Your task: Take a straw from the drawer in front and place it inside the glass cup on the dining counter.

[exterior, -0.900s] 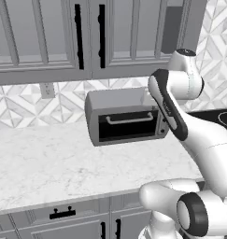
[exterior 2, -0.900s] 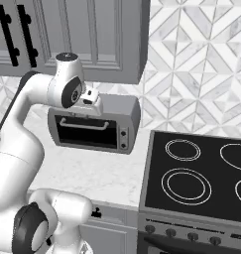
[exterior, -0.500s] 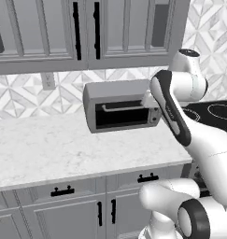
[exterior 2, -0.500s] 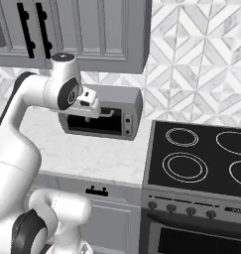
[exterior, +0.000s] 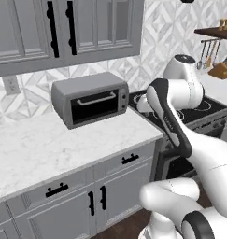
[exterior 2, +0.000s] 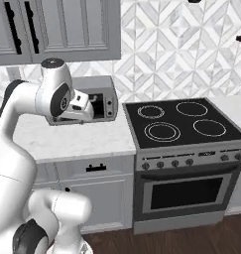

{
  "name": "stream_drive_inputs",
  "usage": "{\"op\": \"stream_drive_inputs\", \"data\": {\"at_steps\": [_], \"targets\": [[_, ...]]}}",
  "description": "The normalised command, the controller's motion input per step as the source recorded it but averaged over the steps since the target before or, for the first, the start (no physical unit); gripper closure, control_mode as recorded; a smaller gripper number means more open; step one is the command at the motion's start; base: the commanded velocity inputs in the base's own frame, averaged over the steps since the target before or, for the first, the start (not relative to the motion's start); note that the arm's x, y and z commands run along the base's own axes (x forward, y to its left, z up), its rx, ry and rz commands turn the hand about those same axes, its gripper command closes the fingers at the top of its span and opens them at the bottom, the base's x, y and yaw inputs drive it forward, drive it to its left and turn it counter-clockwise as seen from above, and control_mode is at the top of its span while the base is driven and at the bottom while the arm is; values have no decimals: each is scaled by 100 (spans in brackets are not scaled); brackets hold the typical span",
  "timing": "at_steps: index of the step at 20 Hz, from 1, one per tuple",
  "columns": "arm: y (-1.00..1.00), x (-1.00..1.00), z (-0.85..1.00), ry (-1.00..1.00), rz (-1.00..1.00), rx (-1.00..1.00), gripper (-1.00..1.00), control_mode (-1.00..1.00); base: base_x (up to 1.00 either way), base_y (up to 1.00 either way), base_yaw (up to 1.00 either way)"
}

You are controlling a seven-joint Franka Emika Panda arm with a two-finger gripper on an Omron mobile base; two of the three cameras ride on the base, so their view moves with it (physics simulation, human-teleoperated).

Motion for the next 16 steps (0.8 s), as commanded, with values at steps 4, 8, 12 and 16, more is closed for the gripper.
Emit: {"op": "stream_drive_inputs", "data": {"at_steps": [4, 8, 12, 16], "targets": [[0, 0, 0, 0, 0, 0, -100, 100, -3, 77, -61], [0, 0, 0, 0, 0, 0, -100, 100, -7, 92, -54], [0, 0, 0, 0, 0, 0, -100, 100, 0, 97, -44], [0, 0, 0, 0, 0, 0, -100, 100, 13, 74, -41]]}}
